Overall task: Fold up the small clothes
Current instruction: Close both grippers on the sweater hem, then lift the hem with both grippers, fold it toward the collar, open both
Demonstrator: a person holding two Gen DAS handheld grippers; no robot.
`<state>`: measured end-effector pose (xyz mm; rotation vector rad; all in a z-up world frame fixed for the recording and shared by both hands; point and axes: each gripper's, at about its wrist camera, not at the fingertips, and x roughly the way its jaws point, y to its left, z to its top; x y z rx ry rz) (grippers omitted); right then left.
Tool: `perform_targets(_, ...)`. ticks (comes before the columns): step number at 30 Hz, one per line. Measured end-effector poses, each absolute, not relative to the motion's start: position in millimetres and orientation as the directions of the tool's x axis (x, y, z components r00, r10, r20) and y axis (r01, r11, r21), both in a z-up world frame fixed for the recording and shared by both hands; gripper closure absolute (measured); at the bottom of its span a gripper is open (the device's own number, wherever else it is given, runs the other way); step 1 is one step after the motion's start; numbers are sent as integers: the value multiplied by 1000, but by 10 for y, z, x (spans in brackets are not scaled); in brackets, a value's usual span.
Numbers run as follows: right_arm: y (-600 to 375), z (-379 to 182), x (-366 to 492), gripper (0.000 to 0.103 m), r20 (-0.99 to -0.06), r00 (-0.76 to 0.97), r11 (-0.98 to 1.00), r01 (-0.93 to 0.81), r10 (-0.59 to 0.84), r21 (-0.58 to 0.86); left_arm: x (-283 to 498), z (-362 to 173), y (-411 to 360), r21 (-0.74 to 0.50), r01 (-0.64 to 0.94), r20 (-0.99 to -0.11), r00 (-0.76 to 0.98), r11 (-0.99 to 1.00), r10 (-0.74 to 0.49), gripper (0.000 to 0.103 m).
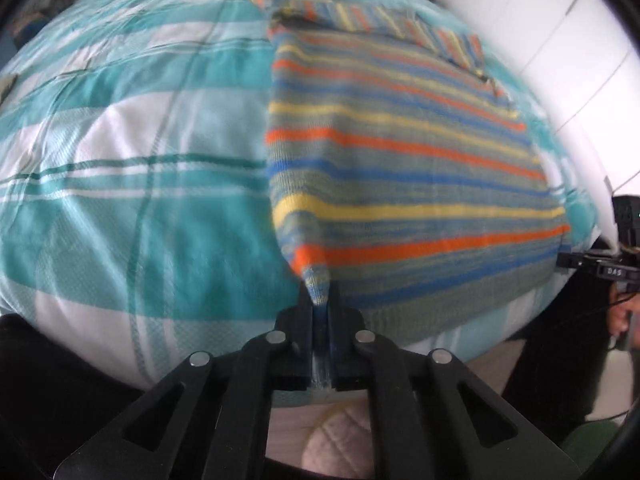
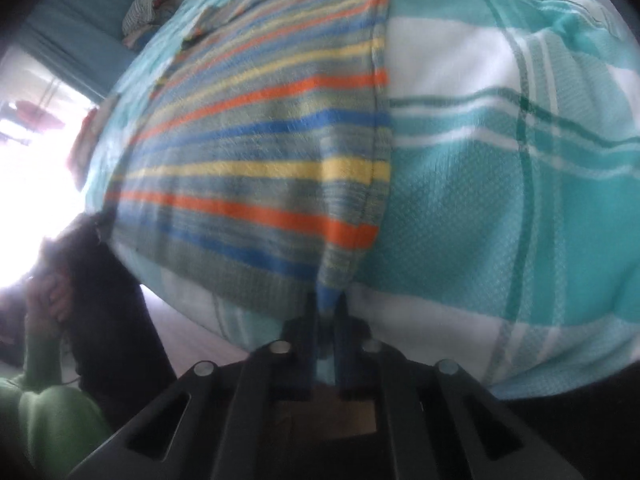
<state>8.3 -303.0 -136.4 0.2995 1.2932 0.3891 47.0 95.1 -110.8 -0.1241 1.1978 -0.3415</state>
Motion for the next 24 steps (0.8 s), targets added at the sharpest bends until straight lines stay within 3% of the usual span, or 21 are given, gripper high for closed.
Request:
perform_targets(4, -3286, -968, 349, 97, -747, 387, 832, -112, 540, 543, 817, -810, 1243, -440, 149, -796, 391, 885, -462, 99)
perform_targets(9, -3441, -596, 1120, 97, -648, 560, 832, -149, 516, 534, 1664, -498, 1304, -501, 169, -708, 483, 849, -514, 99)
perform_targets(13, -3493, -548, 1979, 97, -605, 617, 819, -117, 504, 562, 2536, -572, 1218, -513, 137, -709, 489, 847, -509, 99)
perform_targets(20, -3676, -788, 3341, 97, -632, 636, 815, 9, 443, 580, 3801, -930, 1090, -528, 49, -750, 442, 848, -492, 98)
perform_targets(22, -3777, -862, 3621, 94, -591, 677, 791, 20, 439, 611, 4183, -1017, 1038, -522, 7, -767, 433, 853, -473, 89)
perform_targets(24, -3897, -954, 3842, 84, -554, 728, 761, 68, 405, 646, 4407, -1081, 1110, -501, -85, -790, 451, 861, -415, 48)
